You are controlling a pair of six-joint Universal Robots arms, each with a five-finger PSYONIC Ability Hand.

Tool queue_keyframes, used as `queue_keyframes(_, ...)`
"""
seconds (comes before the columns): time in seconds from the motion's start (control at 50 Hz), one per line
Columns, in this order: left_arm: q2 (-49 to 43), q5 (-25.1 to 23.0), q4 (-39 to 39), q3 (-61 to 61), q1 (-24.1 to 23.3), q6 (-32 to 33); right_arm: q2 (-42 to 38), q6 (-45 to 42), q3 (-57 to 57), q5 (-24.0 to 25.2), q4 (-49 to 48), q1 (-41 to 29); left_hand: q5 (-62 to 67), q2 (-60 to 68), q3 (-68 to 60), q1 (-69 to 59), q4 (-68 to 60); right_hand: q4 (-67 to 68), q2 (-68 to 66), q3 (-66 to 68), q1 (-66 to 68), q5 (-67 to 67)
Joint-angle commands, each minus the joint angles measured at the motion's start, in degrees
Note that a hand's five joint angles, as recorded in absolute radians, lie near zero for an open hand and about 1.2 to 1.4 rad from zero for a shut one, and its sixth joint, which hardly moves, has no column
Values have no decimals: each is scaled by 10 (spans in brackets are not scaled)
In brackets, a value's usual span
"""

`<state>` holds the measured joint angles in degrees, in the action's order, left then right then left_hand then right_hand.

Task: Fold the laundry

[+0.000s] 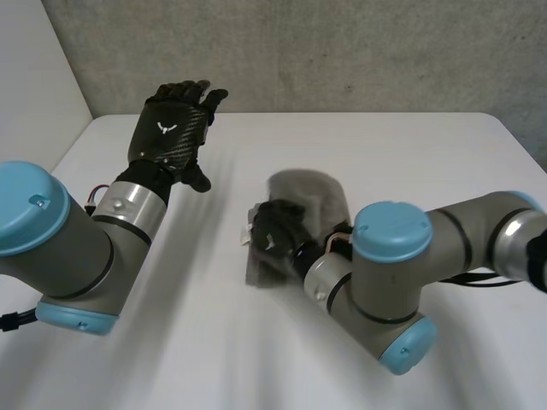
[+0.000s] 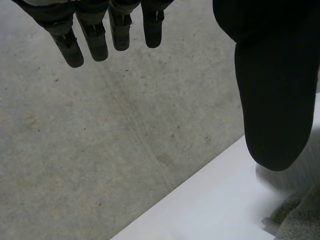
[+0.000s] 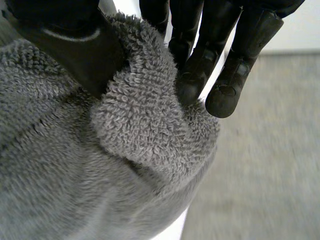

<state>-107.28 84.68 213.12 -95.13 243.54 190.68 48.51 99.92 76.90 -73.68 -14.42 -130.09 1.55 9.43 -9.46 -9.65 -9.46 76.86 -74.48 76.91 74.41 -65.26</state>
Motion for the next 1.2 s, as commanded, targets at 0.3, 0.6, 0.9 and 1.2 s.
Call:
queue_keyframes(0.3,-7,7,-5,13,-3,-20,146,557,71,13,-64,105,-16,6,-5,-4,-5,-669,645,-669,-644,653)
queue_keyframes(0.6,-126,7,-126,155,-62,-102,149,788,33,20,77,193,-12,9,-9,-7,-9,-669,645,-669,-644,653)
queue_keyframes(0.9,-260,7,-196,268,-106,-139,45,814,-42,17,170,193,-10,11,-11,-9,-11,-669,645,-669,-644,653)
queue_keyframes(1.2,-286,17,-193,229,-103,-112,11,788,-73,14,167,172,-13,8,-8,-6,-8,-669,645,-669,-644,653)
